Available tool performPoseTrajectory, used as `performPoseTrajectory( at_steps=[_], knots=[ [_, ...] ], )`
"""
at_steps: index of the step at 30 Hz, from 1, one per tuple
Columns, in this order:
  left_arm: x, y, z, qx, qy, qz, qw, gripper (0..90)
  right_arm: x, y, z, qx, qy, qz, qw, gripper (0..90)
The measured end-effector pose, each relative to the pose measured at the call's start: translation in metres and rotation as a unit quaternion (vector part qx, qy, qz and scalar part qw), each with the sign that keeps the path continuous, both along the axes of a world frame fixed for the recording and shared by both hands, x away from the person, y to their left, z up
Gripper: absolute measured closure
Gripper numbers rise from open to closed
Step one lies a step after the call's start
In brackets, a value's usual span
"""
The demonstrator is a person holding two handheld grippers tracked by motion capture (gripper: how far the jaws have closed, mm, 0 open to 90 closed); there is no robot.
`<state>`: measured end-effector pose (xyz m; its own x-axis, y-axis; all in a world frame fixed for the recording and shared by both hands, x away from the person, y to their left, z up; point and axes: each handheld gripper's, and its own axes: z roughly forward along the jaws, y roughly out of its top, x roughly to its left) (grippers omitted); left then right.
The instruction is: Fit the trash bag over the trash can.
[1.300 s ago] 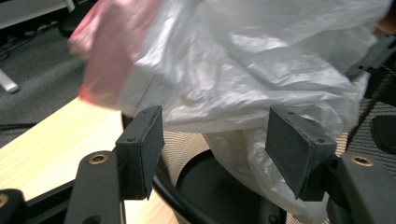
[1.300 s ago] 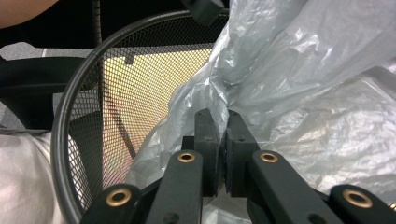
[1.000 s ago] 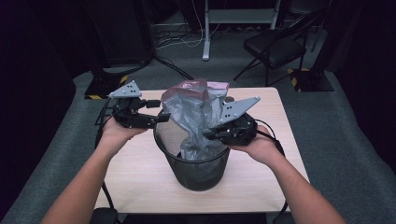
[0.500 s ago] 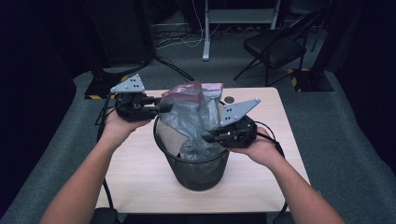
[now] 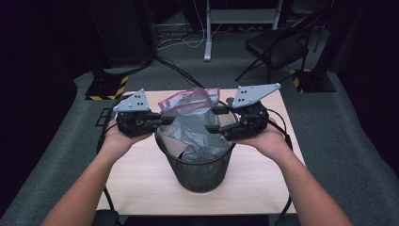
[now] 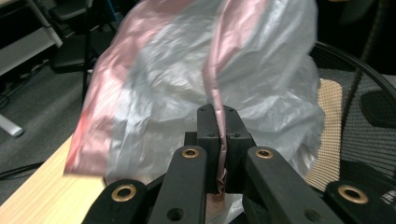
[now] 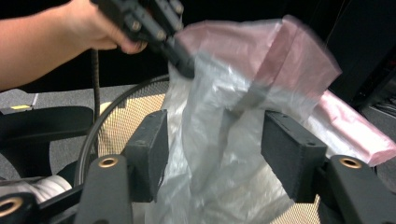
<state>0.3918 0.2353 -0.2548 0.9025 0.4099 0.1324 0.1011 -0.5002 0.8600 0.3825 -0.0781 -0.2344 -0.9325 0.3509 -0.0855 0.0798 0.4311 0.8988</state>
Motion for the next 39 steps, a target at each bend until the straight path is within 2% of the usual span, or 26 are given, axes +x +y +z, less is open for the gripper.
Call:
performPoseTrajectory(
  at_steps=[3, 5, 9, 12, 13, 14, 16, 17, 18, 19, 23, 25, 27, 31, 33, 36, 37, 39],
  knots=[
    [-0.004, -0.002, -0.002, 0.006, -0.003, -0.007, 1.0, 88.5, 0.0, 0.004, 0.005, -0.003, -0.01, -0.009, 0.9999, 37.2],
    [-0.006, -0.002, -0.003, 0.003, 0.0, -0.01, 0.9999, 88.5, -0.001, 0.005, 0.008, -0.006, -0.019, -0.018, 0.9996, 35.6],
    [-0.008, -0.002, -0.005, 0.004, 0.004, -0.019, 0.9998, 88.5, 0.002, 0.004, 0.013, 0.002, -0.021, -0.022, 0.9995, 32.7],
    [-0.01, -0.004, -0.005, 0.004, 0.004, -0.025, 0.9997, 88.4, 0.006, 0.006, 0.014, 0.002, -0.016, -0.021, 0.9997, 34.9],
    [-0.011, -0.004, -0.005, 0.005, 0.004, -0.026, 0.9996, 88.4, 0.007, 0.008, 0.013, 0.001, -0.011, -0.015, 0.9998, 38.8],
    [-0.012, -0.004, -0.006, 0.004, 0.004, -0.027, 0.9996, 88.3, 0.007, 0.009, 0.012, 0.0, -0.008, -0.011, 0.9999, 47.2],
    [-0.012, -0.003, -0.006, 0.005, 0.006, -0.025, 0.9997, 88.0, 0.007, 0.012, 0.008, -0.005, -0.003, 0.012, 0.9999, 69.6],
    [-0.012, -0.003, -0.006, 0.005, 0.006, -0.025, 0.9997, 87.2, 0.006, 0.012, 0.006, -0.006, -0.002, 0.019, 0.9998, 74.7],
    [-0.012, -0.002, -0.007, 0.006, 0.009, -0.024, 0.9996, 87.2, 0.006, 0.012, 0.006, -0.006, -0.002, 0.019, 0.9998, 74.7],
    [-0.011, 0.001, -0.006, -0.002, 0.015, -0.016, 0.9998, 74.9, 0.002, 0.014, -0.001, -0.015, 0.003, 0.034, 0.9993, 81.8],
    [-0.011, 0.014, -0.001, -0.033, 0.021, -0.004, 0.9992, 57.8, -0.006, 0.012, -0.008, -0.018, 0.0, 0.042, 0.999, 83.6],
    [-0.012, 0.024, 0.003, -0.048, 0.021, 0.005, 0.9986, 53.9, -0.012, 0.009, -0.011, -0.017, -0.003, 0.045, 0.9988, 83.9],
    [-0.012, 0.03, 0.004, -0.052, 0.02, 0.015, 0.9983, 52.6, -0.019, 0.007, -0.012, -0.016, -0.006, 0.048, 0.9987, 84.1],
    [-0.012, 0.035, 0.002, -0.04, 0.026, 0.022, 0.9986, 50.1, -0.029, 0.005, -0.011, -0.014, -0.015, 0.053, 0.9984, 84.3],
    [-0.013, 0.03, 0.001, -0.03, 0.026, 0.016, 0.9991, 49.2, -0.033, 0.004, -0.01, -0.011, -0.019, 0.055, 0.9982, 84.4],
    [-0.013, 0.021, -0.001, -0.025, 0.021, 0.004, 0.9995, 48.6, -0.038, 0.003, -0.008, -0.005, -0.024, 0.059, 0.998, 84.4],
    [-0.013, 0.018, -0.002, -0.022, 0.021, -0.001, 0.9995, 49.5, -0.039, 0.003, -0.007, -0.004, -0.024, 0.059, 0.998, 84.5],
    [-0.013, 0.012, -0.003, -0.013, 0.022, -0.017, 0.9995, 60.2, -0.042, 0.002, -0.007, -0.002, -0.024, 0.061, 0.9978, 84.5]
  ],
)
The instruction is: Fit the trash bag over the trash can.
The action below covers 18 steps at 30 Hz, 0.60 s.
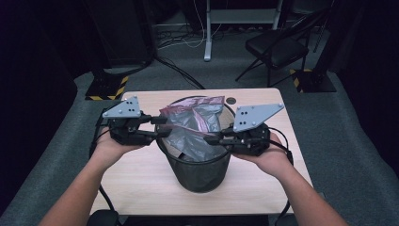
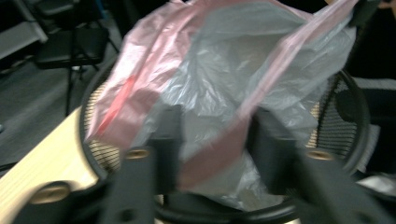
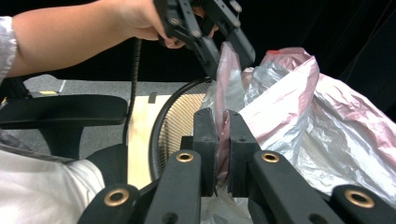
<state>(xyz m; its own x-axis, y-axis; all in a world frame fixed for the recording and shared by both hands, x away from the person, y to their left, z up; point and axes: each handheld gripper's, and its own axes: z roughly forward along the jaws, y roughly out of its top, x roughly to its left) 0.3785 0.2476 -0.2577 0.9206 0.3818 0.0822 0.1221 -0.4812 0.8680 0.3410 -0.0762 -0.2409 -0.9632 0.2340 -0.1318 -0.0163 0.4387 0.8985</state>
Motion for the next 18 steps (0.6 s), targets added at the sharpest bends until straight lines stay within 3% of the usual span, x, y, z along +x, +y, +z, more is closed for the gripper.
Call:
performPoseTrajectory(
  at_steps=[6, 11, 18],
  knots=[
    [-0.003, -0.005, -0.001, 0.006, 0.017, -0.027, 0.9995, 86.4, -0.006, -0.001, -0.006, -0.008, 0.018, 0.012, 0.9997, 84.4],
    [-0.011, -0.001, 0.0, 0.005, 0.031, -0.055, 0.998, 88.4, -0.01, -0.004, -0.016, -0.017, 0.045, 0.028, 0.9984, 84.4],
    [-0.032, 0.004, 0.001, 0.007, 0.032, -0.079, 0.9964, 88.6, -0.015, -0.004, -0.029, -0.026, 0.068, 0.049, 0.9961, 84.5]
  ],
)
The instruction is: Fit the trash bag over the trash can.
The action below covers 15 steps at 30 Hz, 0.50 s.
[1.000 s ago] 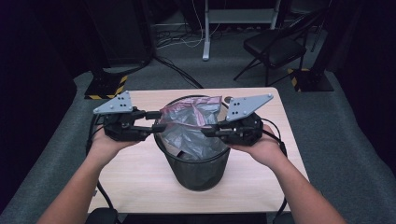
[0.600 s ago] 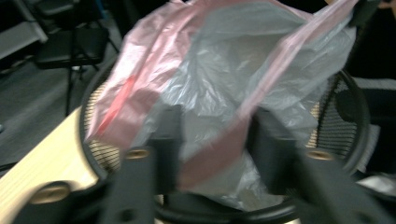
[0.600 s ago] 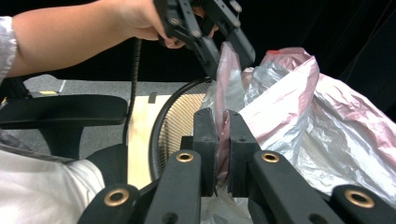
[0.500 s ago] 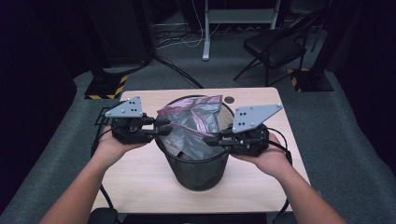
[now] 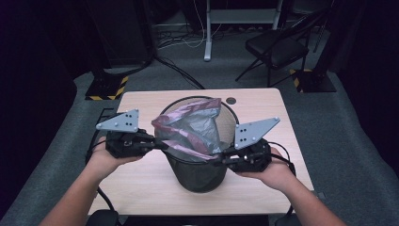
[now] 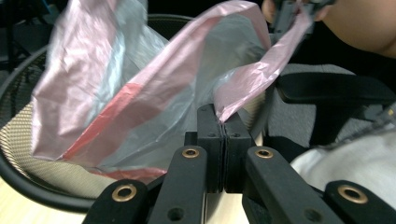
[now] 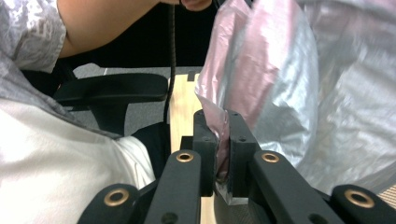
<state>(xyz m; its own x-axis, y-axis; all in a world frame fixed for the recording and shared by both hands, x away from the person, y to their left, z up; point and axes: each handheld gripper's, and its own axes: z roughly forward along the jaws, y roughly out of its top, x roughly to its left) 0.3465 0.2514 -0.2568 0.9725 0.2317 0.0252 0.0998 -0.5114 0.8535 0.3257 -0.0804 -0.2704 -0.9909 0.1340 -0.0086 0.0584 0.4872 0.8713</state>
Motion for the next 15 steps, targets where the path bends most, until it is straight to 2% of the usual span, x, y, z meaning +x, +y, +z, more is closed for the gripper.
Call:
performPoseTrajectory(
  at_steps=[4, 8, 12, 15],
  knots=[
    [-0.011, 0.004, -0.006, 0.017, 0.004, -0.008, 0.9998, 88.7, -0.002, 0.004, -0.007, -0.005, 0.005, 0.011, 0.9999, 84.5],
    [-0.016, 0.006, -0.013, 0.036, 0.01, -0.011, 0.9992, 88.8, -0.001, 0.006, -0.011, -0.01, 0.012, 0.016, 0.9997, 84.7],
    [-0.017, 0.006, -0.02, 0.039, 0.007, -0.007, 0.9992, 88.8, 0.0, 0.008, -0.016, -0.017, 0.011, 0.015, 0.9997, 85.3],
    [-0.009, 0.004, -0.028, 0.029, 0.019, -0.002, 0.9994, 88.9, 0.002, 0.007, -0.018, -0.016, 0.01, 0.015, 0.9997, 86.6]
  ],
)
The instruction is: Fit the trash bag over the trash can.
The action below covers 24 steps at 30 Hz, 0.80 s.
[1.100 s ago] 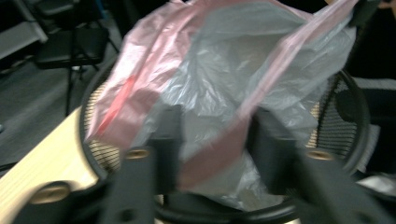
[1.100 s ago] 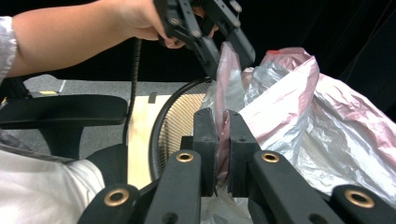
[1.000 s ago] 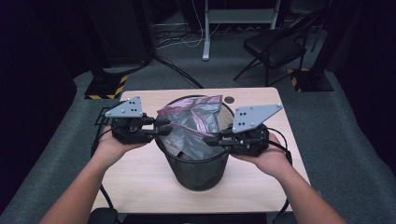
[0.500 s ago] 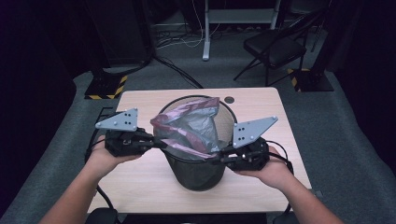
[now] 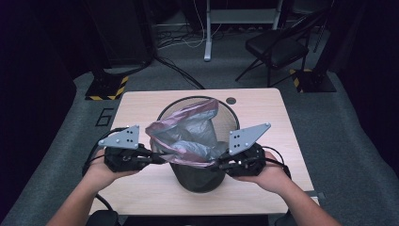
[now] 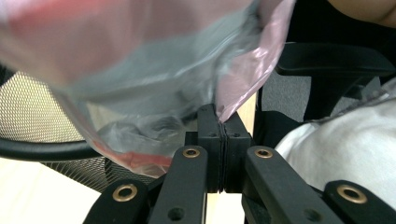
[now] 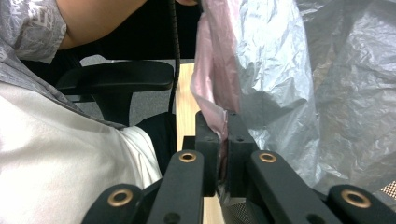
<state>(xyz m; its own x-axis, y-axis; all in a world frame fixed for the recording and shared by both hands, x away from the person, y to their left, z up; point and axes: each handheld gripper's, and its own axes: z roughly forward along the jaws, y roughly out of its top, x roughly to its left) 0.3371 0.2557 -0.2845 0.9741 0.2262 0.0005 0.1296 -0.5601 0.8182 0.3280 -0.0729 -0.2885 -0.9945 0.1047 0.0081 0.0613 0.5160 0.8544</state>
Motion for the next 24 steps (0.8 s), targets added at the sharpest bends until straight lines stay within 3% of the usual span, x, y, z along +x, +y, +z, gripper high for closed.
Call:
performPoseTrajectory(
  at_steps=[4, 10, 13, 16, 24],
  knots=[
    [0.008, -0.003, -0.004, -0.013, -0.002, 0.008, 0.9999, 89.1, 0.001, -0.001, 0.0, -0.019, -0.031, -0.027, 0.999, 86.7],
    [0.015, -0.014, -0.009, -0.015, 0.006, -0.003, 0.9999, 89.2, 0.01, -0.013, -0.001, -0.01, -0.009, -0.038, 0.9992, 84.3],
    [0.015, -0.019, -0.012, -0.008, 0.007, -0.01, 0.9999, 89.2, 0.005, -0.02, 0.01, -0.005, -0.008, -0.025, 0.9996, 72.8],
    [0.015, -0.022, -0.015, -0.007, 0.009, -0.014, 0.9998, 89.2, -0.002, -0.023, 0.025, 0.003, -0.024, -0.028, 0.9993, 63.3],
    [0.015, -0.024, -0.016, -0.003, 0.009, -0.017, 0.9998, 89.2, -0.001, -0.017, 0.064, 0.034, -0.07, -0.054, 0.9955, 51.6]
  ],
)
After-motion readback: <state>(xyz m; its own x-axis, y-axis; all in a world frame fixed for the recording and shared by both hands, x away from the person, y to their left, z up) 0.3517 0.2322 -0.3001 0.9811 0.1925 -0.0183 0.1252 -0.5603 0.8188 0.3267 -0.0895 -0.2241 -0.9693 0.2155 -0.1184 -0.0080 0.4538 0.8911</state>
